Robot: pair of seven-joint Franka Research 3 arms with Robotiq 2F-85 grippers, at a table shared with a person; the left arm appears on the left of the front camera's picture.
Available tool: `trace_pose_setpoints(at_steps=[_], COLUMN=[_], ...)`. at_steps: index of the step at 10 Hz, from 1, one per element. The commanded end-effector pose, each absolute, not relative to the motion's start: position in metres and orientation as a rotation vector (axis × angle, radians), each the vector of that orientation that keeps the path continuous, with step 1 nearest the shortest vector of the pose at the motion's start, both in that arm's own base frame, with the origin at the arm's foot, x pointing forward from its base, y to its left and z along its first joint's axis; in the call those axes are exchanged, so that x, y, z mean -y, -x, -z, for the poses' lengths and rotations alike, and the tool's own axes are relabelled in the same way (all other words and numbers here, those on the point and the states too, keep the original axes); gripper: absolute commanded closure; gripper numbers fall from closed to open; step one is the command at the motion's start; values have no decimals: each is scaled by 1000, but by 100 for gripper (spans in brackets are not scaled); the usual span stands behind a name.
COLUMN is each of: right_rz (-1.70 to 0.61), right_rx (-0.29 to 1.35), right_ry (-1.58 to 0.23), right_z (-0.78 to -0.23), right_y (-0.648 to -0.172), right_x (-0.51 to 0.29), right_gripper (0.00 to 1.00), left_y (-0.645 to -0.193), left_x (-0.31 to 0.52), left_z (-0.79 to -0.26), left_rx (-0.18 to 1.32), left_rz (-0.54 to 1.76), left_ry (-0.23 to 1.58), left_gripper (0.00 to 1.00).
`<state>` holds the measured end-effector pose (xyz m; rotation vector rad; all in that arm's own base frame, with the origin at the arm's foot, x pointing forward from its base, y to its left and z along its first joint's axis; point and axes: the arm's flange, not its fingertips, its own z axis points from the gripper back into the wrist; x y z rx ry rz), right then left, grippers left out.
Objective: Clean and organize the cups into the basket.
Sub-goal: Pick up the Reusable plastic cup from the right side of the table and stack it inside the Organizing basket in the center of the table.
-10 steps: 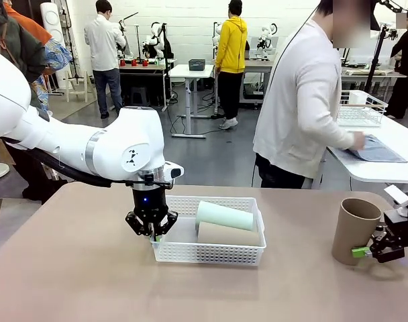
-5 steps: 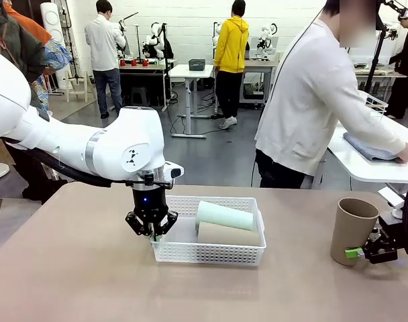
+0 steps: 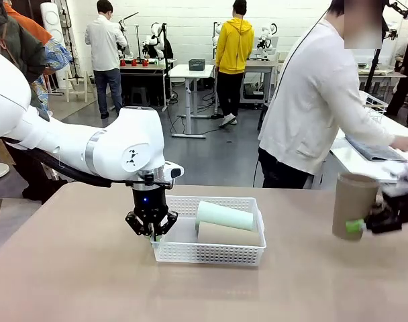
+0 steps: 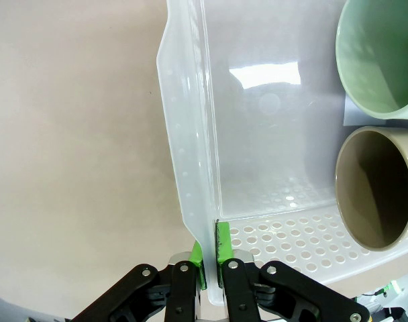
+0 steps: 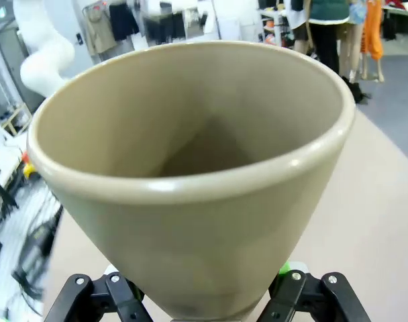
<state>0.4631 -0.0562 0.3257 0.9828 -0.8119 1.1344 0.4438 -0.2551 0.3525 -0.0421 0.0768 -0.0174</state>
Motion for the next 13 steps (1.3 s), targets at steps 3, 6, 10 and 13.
trace_pose_setpoints(at_steps=[3, 6, 10, 13], right_rz=[-1036, -1058, -1058, -1139], right_rx=[846, 853, 853, 789], right_ry=[-863, -866, -866, -741], right_z=[-459, -484, -484, -503], right_y=[-462, -454, -454, -467], right_x=[36, 41, 41, 15], right_gripper=[100, 100, 100, 20], left_y=[-443, -443, -443, -443], left_x=[256, 256, 256, 256], left_z=[-354, -354, -354, -354], left_rx=[-80, -80, -80, -80], left_rz=[18, 18, 18, 18], left_ry=[40, 40, 40, 40], left_gripper=[100, 100, 100, 100])
